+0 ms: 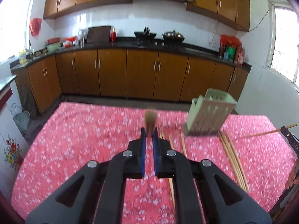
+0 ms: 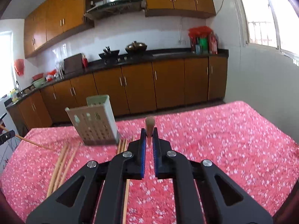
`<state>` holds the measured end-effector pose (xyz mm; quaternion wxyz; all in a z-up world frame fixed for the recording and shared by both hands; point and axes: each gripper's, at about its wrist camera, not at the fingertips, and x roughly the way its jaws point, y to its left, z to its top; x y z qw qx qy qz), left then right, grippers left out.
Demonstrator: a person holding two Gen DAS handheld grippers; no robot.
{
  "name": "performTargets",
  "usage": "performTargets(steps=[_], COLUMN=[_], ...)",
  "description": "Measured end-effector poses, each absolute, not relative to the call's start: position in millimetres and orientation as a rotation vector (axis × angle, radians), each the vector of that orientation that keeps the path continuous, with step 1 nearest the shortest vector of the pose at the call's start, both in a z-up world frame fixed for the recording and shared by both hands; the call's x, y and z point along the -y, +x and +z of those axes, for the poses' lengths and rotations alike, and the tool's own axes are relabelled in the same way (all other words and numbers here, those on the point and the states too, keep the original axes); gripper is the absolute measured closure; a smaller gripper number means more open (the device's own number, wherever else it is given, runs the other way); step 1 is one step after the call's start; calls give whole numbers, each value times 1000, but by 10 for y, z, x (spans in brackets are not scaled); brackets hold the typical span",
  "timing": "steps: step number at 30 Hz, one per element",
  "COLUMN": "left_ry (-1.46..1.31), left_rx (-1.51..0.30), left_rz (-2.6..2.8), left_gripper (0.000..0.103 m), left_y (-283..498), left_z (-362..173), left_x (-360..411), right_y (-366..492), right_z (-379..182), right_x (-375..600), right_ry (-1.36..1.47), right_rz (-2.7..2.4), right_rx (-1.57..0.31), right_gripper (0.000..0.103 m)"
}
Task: Organize utensils
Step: 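Lift the right gripper's chopstick into the metal holder and release while the left gripper does likewise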
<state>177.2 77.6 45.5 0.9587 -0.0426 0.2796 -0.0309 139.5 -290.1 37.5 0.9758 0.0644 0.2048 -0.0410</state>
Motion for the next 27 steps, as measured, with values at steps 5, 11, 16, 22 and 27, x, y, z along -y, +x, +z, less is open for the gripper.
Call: performTargets(steps=[5, 11, 16, 22, 27], left_ry=[-86, -109, -155, -157, -159], left_rx=[-515, -377, -255, -243, -276], left_rz=[-64, -104, -153, -217, -242], left_gripper=[95, 95, 95, 95, 95], left_y=[1863, 1968, 2130, 2456, 2761], left_z=[763, 1371, 1783, 1752, 1510], left_x=[-767, -624, -358, 33, 193], right_y=[1483, 1623, 1811, 2276, 2603], right_z=[701, 1400, 1717, 1668, 1323], right_x=[2912, 2807, 2611, 2376, 2343], right_ry=[156, 214, 225, 177, 173], right_rz=[-50, 47, 99, 77, 48], right_rx=[-355, -194, -73, -25, -114], right_gripper=[95, 95, 95, 95, 95])
